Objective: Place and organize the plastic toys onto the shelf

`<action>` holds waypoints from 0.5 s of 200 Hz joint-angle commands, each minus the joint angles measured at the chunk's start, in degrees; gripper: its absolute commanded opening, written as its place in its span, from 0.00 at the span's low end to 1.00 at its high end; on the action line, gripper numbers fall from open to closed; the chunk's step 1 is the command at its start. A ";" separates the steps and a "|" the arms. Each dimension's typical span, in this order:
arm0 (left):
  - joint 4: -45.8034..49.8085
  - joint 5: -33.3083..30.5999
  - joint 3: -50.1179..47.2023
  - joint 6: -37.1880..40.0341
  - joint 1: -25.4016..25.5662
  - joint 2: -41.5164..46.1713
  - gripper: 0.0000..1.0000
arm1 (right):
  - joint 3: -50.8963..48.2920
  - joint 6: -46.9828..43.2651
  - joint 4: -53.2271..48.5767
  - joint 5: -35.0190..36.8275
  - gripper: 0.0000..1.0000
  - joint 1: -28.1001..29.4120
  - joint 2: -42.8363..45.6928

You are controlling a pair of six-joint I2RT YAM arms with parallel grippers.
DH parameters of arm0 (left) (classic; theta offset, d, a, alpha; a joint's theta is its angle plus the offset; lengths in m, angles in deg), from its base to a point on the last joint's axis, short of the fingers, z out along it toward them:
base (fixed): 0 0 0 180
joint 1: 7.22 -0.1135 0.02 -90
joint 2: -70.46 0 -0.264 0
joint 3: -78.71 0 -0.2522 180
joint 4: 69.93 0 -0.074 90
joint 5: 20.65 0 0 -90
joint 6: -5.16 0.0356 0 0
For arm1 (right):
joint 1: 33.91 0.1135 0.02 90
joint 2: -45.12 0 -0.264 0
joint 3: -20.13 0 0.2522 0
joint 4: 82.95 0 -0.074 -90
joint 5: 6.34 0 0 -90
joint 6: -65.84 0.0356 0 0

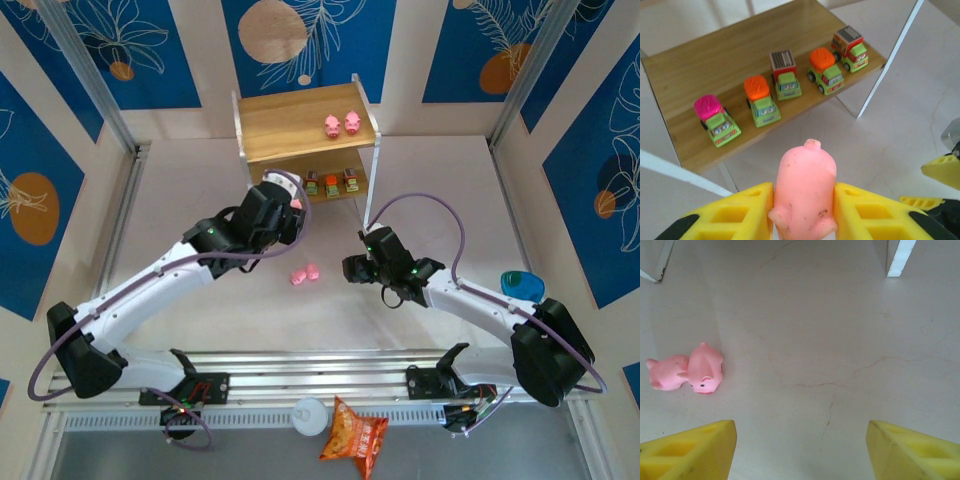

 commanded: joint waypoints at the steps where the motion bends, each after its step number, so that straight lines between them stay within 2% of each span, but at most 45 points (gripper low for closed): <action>1: 2.36 -1.18 5.00 2.18 0.43 -1.76 0.34 | 0.22 0.69 -0.32 -0.51 0.73 -0.22 0.21; 43: 3.86 -1.89 13.05 4.37 0.29 -5.27 0.34 | 0.20 1.05 -0.46 -0.43 0.80 -0.09 0.38; 65: 4.43 -1.97 16.88 5.46 0.13 -7.36 0.34 | -0.26 1.06 0.15 0.11 0.95 0.24 1.17; 100: 4.73 -1.93 22.68 6.54 -0.39 -10.63 0.34 | -0.31 1.22 0.15 0.54 0.98 0.29 1.27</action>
